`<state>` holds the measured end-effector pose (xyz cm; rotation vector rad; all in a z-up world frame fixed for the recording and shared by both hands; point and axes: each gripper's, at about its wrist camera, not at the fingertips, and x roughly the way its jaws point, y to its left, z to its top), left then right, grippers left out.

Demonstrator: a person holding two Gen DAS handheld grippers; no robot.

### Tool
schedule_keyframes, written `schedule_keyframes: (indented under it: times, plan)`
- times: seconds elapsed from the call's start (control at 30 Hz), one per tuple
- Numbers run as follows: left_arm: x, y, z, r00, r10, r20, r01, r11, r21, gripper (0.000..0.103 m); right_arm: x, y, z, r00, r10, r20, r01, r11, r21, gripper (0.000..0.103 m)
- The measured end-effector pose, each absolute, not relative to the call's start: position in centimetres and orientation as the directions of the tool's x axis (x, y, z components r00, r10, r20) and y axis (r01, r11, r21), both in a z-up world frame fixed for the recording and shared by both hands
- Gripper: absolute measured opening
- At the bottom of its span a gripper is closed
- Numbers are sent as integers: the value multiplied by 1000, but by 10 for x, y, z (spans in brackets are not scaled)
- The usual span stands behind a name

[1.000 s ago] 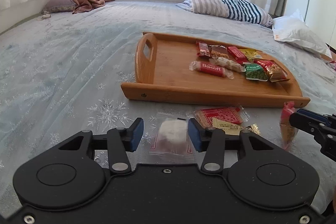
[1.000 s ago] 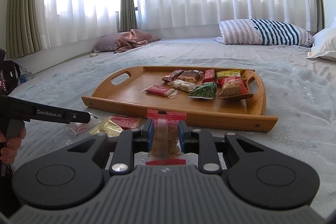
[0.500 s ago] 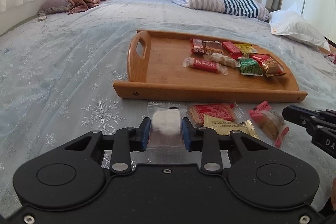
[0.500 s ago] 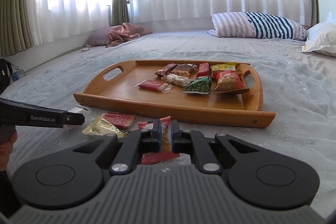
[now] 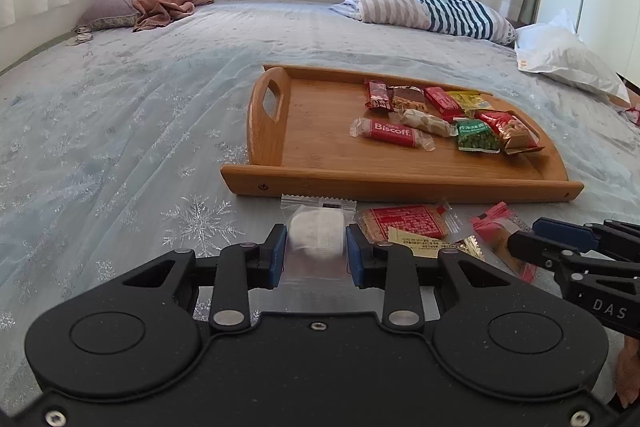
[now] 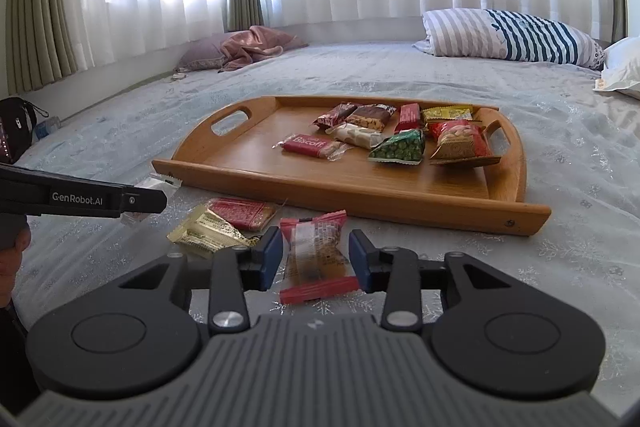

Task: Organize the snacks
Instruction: 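Carry the white cake with the left tool while the right tool carries the red-wrapped cake onto the tray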

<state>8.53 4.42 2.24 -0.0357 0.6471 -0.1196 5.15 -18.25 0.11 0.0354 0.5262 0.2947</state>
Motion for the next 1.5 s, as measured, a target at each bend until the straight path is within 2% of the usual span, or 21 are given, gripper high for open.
schedule_keyframes:
  times: [0.23, 0.27, 0.37, 0.77, 0.9, 0.93, 0.97, 1.0, 1.17, 1.4, 1.43, 1.5]
  plan:
    - [87, 44, 26, 793, -131, -596, 101, 991, -83, 30, 60, -177, -3, 800, 240, -550, -223, 970, 98, 58]
    - [88, 44, 27, 793, -131, -595, 102, 991, -82, 30, 60, -177, -3, 799, 235, -554, -217, 971, 99, 44]
    - [88, 43, 30, 797, -134, -589, 107, 991, -81, 30, 59, -177, -1, 799, 230, -555, -209, 973, 102, 38]
    - [99, 46, 41, 804, -151, -575, 114, 988, -100, 30, 58, -185, 17, 816, 175, -551, -139, 985, 106, 35]
    - [103, 46, 46, 811, -154, -564, 116, 988, -103, 30, 60, -191, 26, 817, 184, -547, -123, 982, 147, 34]
    - [104, 46, 47, 813, -154, -561, 117, 988, -101, 30, 61, -192, 28, 818, 187, -543, -118, 980, 159, 33]
    - [105, 46, 48, 814, -154, -559, 119, 988, -99, 30, 62, -195, 32, 821, 191, -538, -114, 978, 174, 24]
    - [107, 46, 48, 815, -156, -558, 122, 988, -98, 30, 63, -196, 36, 821, 188, -538, -104, 977, 184, 22]
    - [118, 44, 48, 809, -170, -562, 126, 985, -116, 30, 75, -196, 43, 818, 178, -547, -99, 980, 171, 22]
    - [118, 43, 43, 800, -185, -571, 138, 983, -124, 30, 73, -191, 20, 766, 195, -613, -128, 980, 152, 25]
    - [118, 43, 42, 799, -184, -573, 138, 983, -123, 30, 72, -190, 18, 768, 200, -609, -136, 979, 149, 29]
    - [118, 43, 40, 796, -184, -577, 137, 983, -125, 30, 70, -187, 15, 757, 220, -615, -164, 975, 148, 50]
